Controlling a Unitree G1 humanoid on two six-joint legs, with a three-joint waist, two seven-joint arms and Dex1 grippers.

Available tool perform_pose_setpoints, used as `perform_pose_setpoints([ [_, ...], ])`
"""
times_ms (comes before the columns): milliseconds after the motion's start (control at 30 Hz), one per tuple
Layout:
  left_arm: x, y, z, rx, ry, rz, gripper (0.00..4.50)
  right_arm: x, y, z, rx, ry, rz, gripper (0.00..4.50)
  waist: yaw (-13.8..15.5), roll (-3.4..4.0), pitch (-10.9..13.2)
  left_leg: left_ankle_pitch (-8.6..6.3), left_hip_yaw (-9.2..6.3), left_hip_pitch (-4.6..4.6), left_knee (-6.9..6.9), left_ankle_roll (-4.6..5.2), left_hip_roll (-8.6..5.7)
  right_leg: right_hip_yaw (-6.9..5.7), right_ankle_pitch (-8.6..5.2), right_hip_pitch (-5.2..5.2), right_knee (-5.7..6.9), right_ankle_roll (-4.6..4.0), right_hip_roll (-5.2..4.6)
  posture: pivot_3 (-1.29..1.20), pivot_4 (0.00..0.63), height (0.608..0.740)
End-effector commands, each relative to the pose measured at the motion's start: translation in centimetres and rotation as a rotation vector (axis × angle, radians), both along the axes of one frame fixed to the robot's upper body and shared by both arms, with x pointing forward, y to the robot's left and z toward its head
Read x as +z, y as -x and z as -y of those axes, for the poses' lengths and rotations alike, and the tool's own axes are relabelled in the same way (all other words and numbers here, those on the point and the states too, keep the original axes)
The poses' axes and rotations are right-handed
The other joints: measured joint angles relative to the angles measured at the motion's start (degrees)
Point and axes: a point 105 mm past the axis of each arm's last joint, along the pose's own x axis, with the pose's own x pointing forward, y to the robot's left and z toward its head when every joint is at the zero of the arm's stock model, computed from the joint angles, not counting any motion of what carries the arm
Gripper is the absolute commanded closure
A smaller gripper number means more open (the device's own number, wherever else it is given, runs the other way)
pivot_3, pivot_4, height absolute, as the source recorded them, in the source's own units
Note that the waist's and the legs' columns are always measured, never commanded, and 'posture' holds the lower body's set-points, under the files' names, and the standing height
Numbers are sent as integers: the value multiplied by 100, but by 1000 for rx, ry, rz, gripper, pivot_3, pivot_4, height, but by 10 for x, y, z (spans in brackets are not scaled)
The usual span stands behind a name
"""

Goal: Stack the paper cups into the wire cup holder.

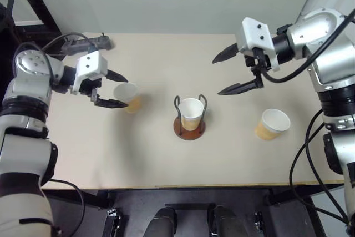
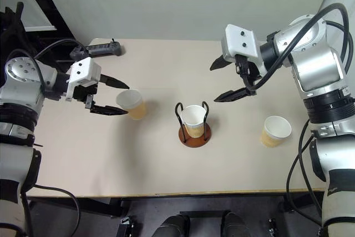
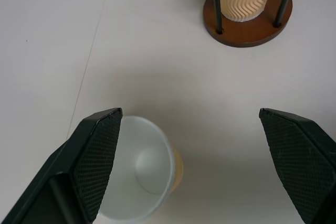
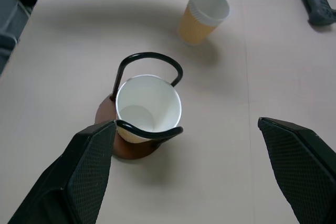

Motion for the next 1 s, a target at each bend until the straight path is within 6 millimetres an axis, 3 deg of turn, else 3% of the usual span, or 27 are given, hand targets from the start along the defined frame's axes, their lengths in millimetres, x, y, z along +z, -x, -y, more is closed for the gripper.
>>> perform_pose_setpoints([
  [33, -1, 7, -11, 0, -40, -15, 0, 9, 2, 3, 6, -49, 7, 33, -1, 0, 0, 1, 0, 0, 0, -1, 0, -1, 0, 0, 1, 0, 1, 0, 150, 740],
  [333, -11, 5, -12, -26, -221, -44, 0, 5, 2, 4, 21, -38, -23, 33, 5, 0, 0, 3, -4, 0, 1, -4, -1, -1, 2, 0, 4, -3, -1, 0, 150, 740],
  [700, -12, -3, 1, -62, -277, -42, 0, 4, 5, 3, 35, -31, -30, 33, -2, -1, 0, 3, -3, 0, 0, -3, 0, -2, 3, -1, 2, -5, -3, 0, 150, 740],
  [1000, -21, -4, -2, -60, -334, -49, 0, 3, 7, 2, 42, -34, -31, 33, -5, -1, -1, 3, -2, 0, 0, -3, 1, -2, 4, -2, 3, -5, -3, 0, 150, 740],
])
